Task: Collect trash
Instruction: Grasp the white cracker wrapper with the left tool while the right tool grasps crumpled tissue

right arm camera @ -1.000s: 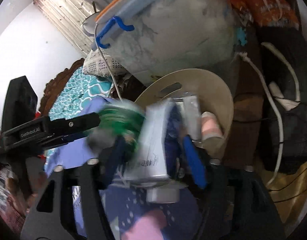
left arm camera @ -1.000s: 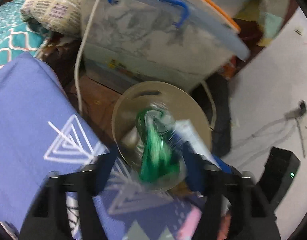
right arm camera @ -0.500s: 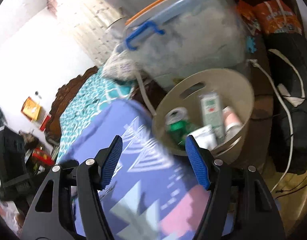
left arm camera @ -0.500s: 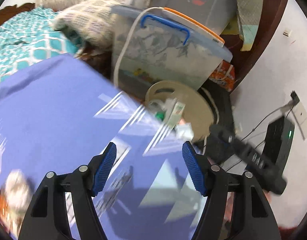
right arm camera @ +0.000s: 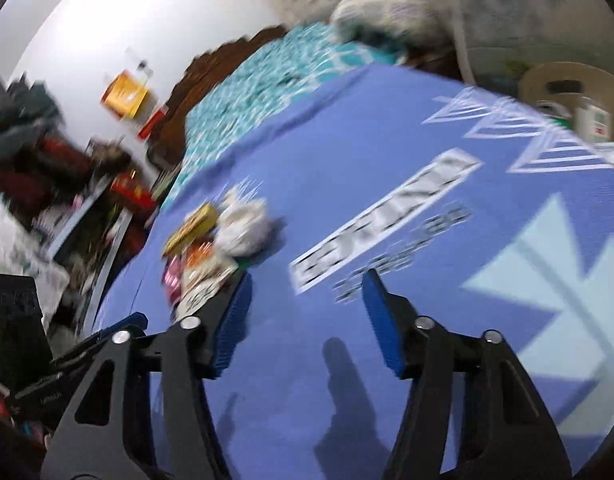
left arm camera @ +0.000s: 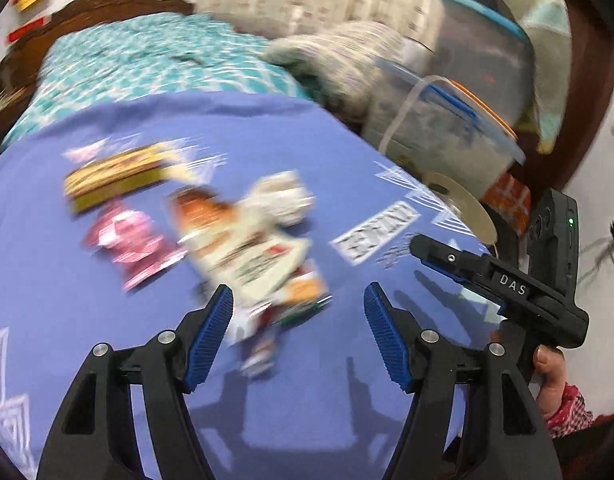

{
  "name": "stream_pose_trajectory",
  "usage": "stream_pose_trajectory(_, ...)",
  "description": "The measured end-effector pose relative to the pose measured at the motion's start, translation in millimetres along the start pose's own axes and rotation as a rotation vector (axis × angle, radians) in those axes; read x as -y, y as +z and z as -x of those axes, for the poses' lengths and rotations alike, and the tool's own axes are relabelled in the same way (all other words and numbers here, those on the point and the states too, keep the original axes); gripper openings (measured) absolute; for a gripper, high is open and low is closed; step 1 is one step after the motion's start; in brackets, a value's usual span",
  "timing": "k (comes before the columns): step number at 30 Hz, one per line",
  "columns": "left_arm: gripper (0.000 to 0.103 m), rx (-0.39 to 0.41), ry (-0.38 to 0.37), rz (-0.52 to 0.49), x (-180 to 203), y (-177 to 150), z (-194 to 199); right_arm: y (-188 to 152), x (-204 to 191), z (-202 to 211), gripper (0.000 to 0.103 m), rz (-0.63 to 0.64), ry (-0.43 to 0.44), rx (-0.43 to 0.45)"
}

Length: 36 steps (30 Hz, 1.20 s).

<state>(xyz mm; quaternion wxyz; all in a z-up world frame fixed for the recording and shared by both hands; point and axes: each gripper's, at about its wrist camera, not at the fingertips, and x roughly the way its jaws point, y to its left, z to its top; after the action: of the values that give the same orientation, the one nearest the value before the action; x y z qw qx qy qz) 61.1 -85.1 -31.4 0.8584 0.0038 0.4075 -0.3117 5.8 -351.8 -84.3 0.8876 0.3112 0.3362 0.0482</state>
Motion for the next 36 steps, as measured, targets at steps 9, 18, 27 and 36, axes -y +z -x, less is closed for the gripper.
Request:
stream_pose_trajectory(9,0.057,-0.001,0.013,0.142,-64,-39,31,-11,-46,-39,0.043,0.09,0.019,-0.106)
stream_pose_trajectory(18,0.074,-0.046,-0.078,0.123,-47,-28,2,-2,-46,-75,0.036,0.115,-0.036,-0.156)
stream_pose_trajectory(27,0.011,-0.138,-0.122,0.13,-45,-15,-41,-18,-59,-77,0.035,0.088,0.176,-0.24)
stream_pose_trajectory(36,0.001,-0.039,-0.119,0.2,-76,-34,16,16,-52,-62,0.037,0.104,0.119,-0.135)
